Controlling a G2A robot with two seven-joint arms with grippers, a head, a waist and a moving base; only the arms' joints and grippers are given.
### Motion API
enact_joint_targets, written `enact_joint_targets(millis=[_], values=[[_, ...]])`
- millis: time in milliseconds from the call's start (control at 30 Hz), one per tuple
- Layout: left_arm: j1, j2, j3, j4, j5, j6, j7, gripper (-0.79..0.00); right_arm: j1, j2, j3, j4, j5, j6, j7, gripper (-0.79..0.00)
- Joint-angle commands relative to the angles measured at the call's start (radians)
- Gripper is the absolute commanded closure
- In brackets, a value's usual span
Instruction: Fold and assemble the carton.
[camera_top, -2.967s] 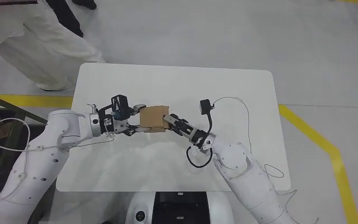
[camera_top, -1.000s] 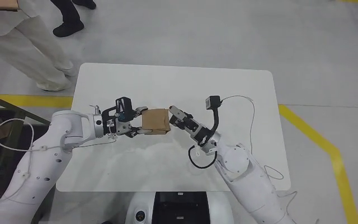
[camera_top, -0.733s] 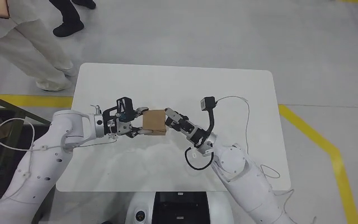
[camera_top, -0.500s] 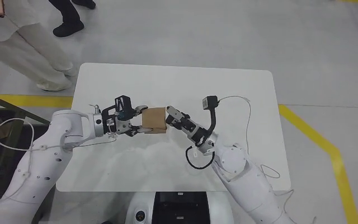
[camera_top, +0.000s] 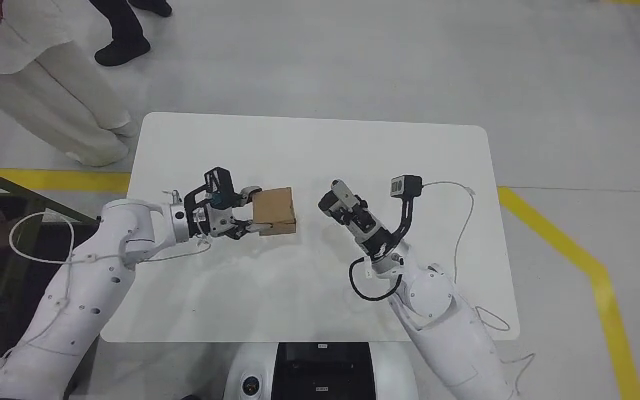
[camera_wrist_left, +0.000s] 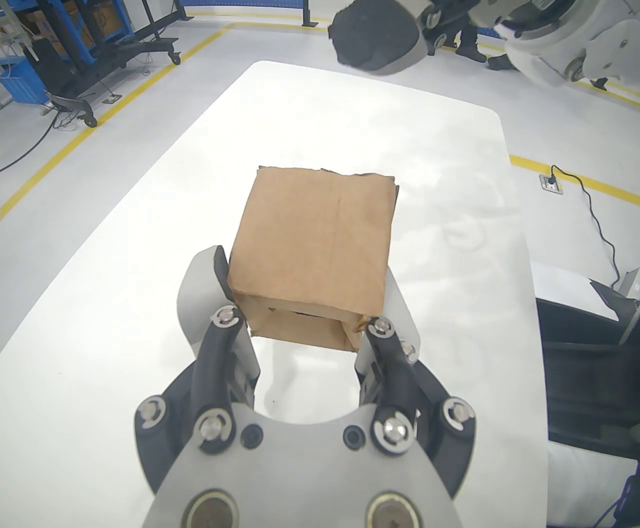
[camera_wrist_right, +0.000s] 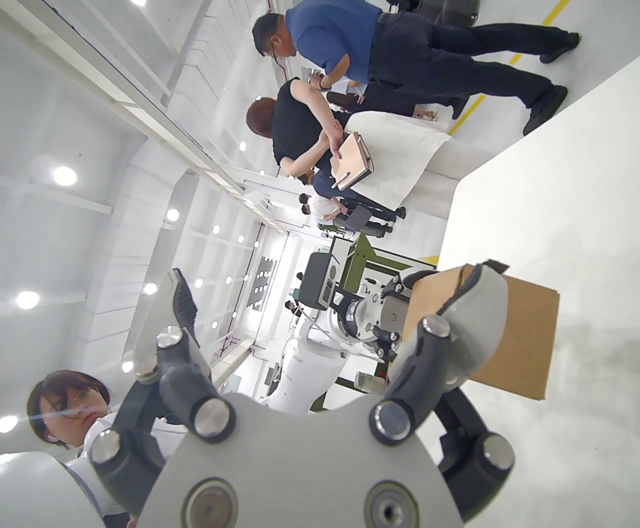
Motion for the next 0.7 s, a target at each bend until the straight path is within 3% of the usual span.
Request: enact_joint_targets(millis=[0, 233, 367, 467, 500, 533, 567, 667], values=[[-0.021, -0.008, 0.034, 0.022, 0.066, 0.023, 0.035, -0.265, -0.009, 0.001, 0.007, 0.001, 0.0, -0.014, -0.011, -0.785], [-0.072, -0.031, 0.138, 0.1, 0.357, 0.129, 0.224, -0.28, -0.047, 0.005, 0.033, -0.012, -0.009, -0.039, -0.035, -0.785], [-0.105, -0.043, 0.177, 0.169, 0.395, 0.125, 0.27, -0.292, -0.06, 0.007, 0.039, -0.018, -0.008, -0.043, -0.038, -0.785], [-0.13, -0.05, 0.194, 0.205, 0.386, 0.114, 0.281, -0.354, -0.064, 0.007, 0.04, -0.019, -0.006, -0.048, -0.043, -0.785], [-0.136, -0.053, 0.197, 0.215, 0.377, 0.108, 0.286, -0.459, -0.065, 0.006, 0.04, -0.019, -0.005, -0.05, -0.043, -0.785], [-0.141, -0.054, 0.198, 0.222, 0.371, 0.101, 0.288, -0.646, -0.065, 0.006, 0.039, -0.019, -0.006, -0.052, -0.043, -0.785], [-0.146, -0.055, 0.198, 0.226, 0.366, 0.097, 0.289, -0.785, -0.065, 0.006, 0.039, -0.019, -0.006, -0.053, -0.043, -0.785], [-0.151, -0.056, 0.194, 0.228, 0.361, 0.094, 0.284, -0.785, -0.063, 0.006, 0.038, -0.018, -0.006, -0.056, -0.043, -0.785]])
